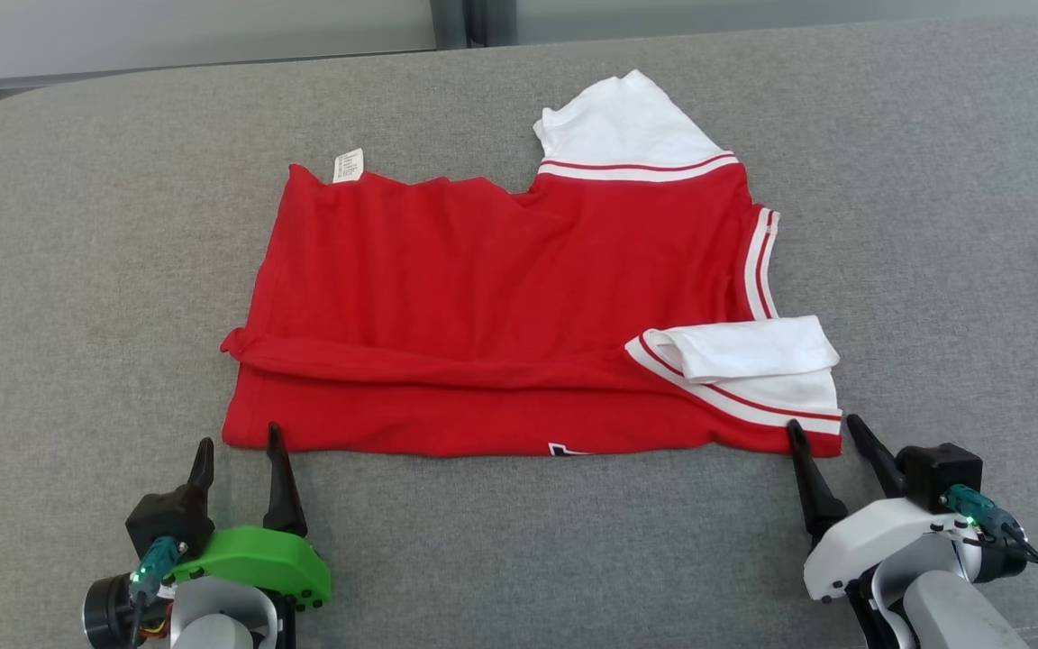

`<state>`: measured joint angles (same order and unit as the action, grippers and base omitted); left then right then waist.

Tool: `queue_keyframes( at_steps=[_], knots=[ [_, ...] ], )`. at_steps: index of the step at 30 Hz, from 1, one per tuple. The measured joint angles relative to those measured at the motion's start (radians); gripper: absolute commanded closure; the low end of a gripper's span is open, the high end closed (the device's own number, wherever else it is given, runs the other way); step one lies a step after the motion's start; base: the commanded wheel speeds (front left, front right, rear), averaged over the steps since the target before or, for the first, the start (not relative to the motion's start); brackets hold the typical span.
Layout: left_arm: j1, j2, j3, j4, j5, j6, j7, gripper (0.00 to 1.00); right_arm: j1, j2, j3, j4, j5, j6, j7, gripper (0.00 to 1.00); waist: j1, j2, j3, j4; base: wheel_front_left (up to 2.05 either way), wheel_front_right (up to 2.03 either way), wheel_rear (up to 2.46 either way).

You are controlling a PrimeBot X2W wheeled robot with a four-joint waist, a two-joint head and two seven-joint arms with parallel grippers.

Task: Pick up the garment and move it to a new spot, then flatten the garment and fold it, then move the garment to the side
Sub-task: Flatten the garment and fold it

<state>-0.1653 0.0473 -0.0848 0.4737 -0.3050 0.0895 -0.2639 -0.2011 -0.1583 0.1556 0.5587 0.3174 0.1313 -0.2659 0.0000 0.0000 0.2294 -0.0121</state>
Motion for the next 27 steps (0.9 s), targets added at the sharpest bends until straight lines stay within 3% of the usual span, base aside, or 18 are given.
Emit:
queue_keyframes(
  at_steps=[1, 3, 5, 19, 20, 21, 27],
  knots=[
    [0.000, 0.000, 0.000, 0.001, -0.001, 0.000, 0.000, 0.00, -0.008, -0.001, 0.009, 0.013, 0.000, 0.000, 0.000, 0.00, 0.0000, 0.0000, 0.001, 0.001, 0.00, 0.00, 0.00],
    [-0.003, 0.000, 0.001, 0.004, -0.004, 0.000, 0.000, 0.00, -0.025, -0.006, 0.029, 0.033, 0.007, -0.001, -0.004, 0.67, 0.0000, 0.0000, 0.005, 0.002, 0.00, 0.00, 0.00],
    [-0.009, 0.000, 0.006, 0.006, -0.006, 0.000, 0.000, 0.00, -0.036, -0.012, 0.043, 0.040, 0.015, -0.001, -0.005, 1.00, 0.0000, 0.0000, 0.009, 0.003, 0.00, 0.00, 0.00],
    [-0.058, 0.000, 0.018, 0.090, -0.055, -0.025, 0.000, 0.00, -0.049, -0.032, 0.095, -0.003, 0.065, 0.001, 0.000, 1.00, 0.0000, 0.0000, 0.030, -0.014, 0.00, 0.00, 0.00],
    [-0.061, 0.000, 0.015, 0.097, -0.055, -0.029, 0.000, 0.14, -0.050, -0.033, 0.097, -0.005, 0.069, 0.001, 0.000, 1.00, 0.0000, 0.0000, 0.033, -0.015, 0.00, 0.00, 0.00],
    [-0.063, 0.000, 0.012, 0.103, -0.058, -0.034, 0.000, 0.97, -0.050, -0.033, 0.097, -0.008, 0.071, 0.001, 0.000, 1.00, 0.0000, 0.0000, 0.035, -0.016, 0.00, 0.00, 0.00],
    [-0.072, 0.000, -0.003, 0.113, -0.064, -0.051, -0.001, 1.00, -0.056, -0.032, 0.095, -0.017, 0.093, 0.001, 0.000, 1.00, 0.0000, 0.0000, 0.034, -0.017, 0.00, 0.00, 0.00]
  ],
)
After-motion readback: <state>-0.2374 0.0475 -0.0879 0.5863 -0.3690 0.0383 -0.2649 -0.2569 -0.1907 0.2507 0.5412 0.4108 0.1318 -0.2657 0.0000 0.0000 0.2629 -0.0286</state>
